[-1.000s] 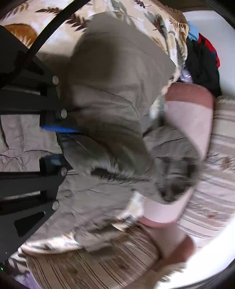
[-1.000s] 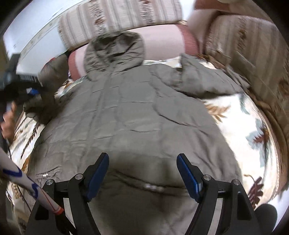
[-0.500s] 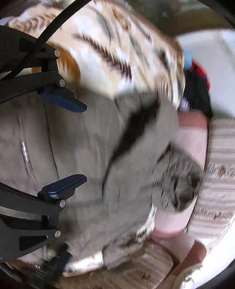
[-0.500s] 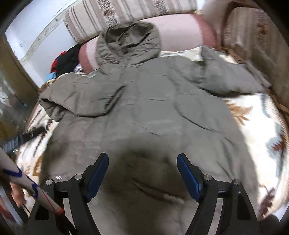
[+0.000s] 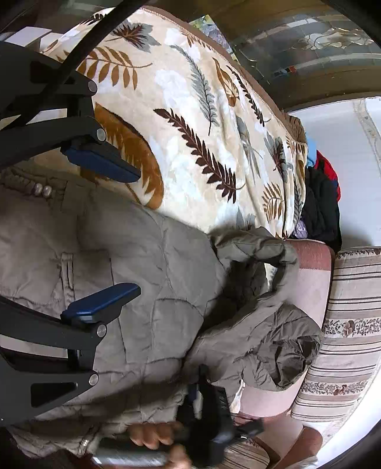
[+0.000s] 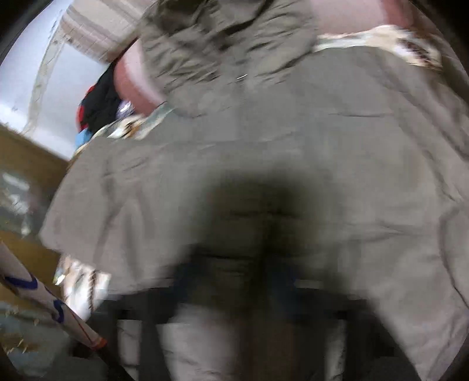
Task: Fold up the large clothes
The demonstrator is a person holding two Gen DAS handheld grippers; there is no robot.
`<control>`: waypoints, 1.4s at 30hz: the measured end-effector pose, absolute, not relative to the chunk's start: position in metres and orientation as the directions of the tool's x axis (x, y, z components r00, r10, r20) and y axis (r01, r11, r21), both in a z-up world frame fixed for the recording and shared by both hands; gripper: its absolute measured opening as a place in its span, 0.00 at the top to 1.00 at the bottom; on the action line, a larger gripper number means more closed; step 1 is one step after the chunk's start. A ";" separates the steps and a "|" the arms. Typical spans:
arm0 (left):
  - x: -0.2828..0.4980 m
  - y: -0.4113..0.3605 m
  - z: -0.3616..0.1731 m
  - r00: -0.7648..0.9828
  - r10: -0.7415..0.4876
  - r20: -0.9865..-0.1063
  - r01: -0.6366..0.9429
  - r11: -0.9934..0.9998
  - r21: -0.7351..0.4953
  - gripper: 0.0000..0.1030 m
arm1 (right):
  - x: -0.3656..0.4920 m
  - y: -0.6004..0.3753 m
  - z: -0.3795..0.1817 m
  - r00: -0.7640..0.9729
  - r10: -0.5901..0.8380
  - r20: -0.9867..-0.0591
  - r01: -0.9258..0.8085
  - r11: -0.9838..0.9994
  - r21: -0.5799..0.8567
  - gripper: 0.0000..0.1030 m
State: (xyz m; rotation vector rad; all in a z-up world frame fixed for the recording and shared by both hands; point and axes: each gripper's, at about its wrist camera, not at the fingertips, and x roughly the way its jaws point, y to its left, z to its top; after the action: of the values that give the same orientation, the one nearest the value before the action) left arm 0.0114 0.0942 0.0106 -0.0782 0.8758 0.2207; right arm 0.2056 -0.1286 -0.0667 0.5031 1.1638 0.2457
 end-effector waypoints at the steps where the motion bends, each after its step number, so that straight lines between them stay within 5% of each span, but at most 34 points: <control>1: 0.014 0.093 0.009 0.617 0.163 -0.770 -0.226 0.974 0.026 0.32 | 0.208 -0.127 -0.057 0.389 0.449 -0.805 0.039 0.865 0.501 0.79; 5: 0.019 0.093 0.004 0.611 0.157 -0.776 -0.231 0.973 0.016 0.32 | 0.209 -0.135 -0.023 0.460 0.325 -0.826 -0.018 0.934 0.358 0.87; 11: 0.021 0.086 0.001 0.610 0.140 -0.780 -0.208 0.978 0.012 0.32 | 0.220 -0.199 -0.006 0.513 0.020 -0.858 0.116 0.989 0.092 0.88; 20: 0.023 0.067 -0.002 0.602 0.130 -0.788 -0.167 0.985 0.035 0.32 | 0.246 -0.230 -0.048 0.452 -0.064 -0.890 0.211 0.977 0.037 0.87; 25: 0.018 0.061 0.005 0.608 0.117 -0.785 -0.154 0.988 0.028 0.32 | 0.250 -0.230 -0.062 0.425 -0.090 -0.901 0.210 0.978 0.001 0.68; 27: 0.015 0.057 0.009 0.612 0.113 -0.783 -0.148 0.989 0.028 0.32 | 0.244 -0.233 -0.055 0.439 -0.137 -0.888 0.229 0.973 -0.036 0.51; 35: -0.002 0.038 0.024 0.631 0.096 -0.770 -0.113 0.993 0.030 0.32 | 0.164 -0.265 -0.003 0.559 -0.069 -0.827 0.162 0.986 0.028 0.50; 42: -0.013 0.010 0.018 0.614 0.060 -0.787 -0.051 0.998 0.036 0.32 | 0.121 -0.379 0.002 0.527 -0.241 -0.815 0.350 0.935 -0.050 0.46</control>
State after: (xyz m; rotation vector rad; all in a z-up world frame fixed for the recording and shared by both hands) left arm -0.0135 0.0095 0.0184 0.0107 0.9073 0.0641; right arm 0.1207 -0.3789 0.0024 0.1251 0.9531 -0.3543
